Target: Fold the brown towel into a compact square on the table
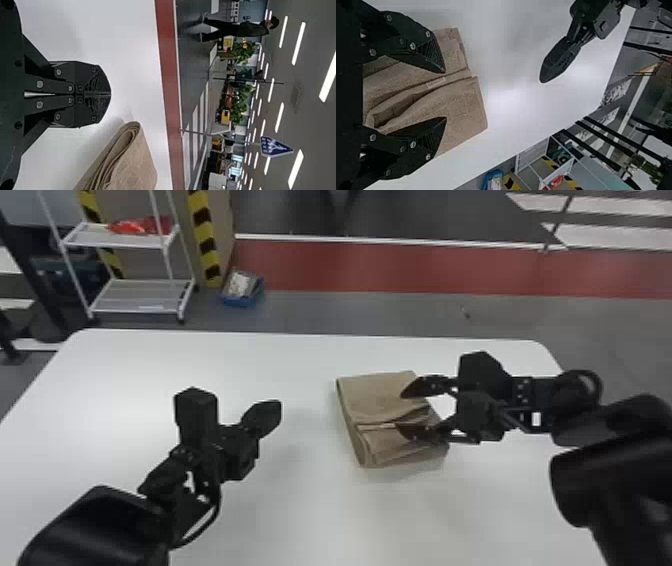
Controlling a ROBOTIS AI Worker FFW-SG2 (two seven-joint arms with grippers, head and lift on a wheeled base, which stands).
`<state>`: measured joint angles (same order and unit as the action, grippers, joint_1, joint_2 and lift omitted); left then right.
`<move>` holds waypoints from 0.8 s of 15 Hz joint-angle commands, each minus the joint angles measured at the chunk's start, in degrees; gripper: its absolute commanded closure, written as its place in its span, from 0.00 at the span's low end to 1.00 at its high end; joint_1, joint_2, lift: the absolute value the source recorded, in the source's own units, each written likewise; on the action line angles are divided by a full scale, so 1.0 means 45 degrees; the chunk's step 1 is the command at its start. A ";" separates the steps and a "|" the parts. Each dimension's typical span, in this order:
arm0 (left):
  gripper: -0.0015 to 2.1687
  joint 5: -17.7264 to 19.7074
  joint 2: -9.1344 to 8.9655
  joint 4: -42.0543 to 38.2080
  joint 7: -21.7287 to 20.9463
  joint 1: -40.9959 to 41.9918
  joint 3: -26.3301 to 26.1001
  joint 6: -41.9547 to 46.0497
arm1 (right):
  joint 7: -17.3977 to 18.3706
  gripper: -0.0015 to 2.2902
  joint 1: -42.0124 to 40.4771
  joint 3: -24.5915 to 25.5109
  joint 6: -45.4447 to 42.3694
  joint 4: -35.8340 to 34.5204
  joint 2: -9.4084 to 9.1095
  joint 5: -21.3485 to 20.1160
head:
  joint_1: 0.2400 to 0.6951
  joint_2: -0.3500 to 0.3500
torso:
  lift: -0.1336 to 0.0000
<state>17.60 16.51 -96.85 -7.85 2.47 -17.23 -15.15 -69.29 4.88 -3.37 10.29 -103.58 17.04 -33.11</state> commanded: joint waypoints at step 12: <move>0.79 -0.0122 0.0003 -0.0039 -0.0013 0.0271 0.0117 -0.0218 | 0.0592 0.28 0.1143 -0.1810 0.0167 0.1729 -0.0173 -0.2467 | 1.00 0.44 | 0.07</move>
<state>17.05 16.52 -96.98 -7.89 3.56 -16.70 -16.13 -66.74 9.51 -11.15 10.96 -96.21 16.25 -43.87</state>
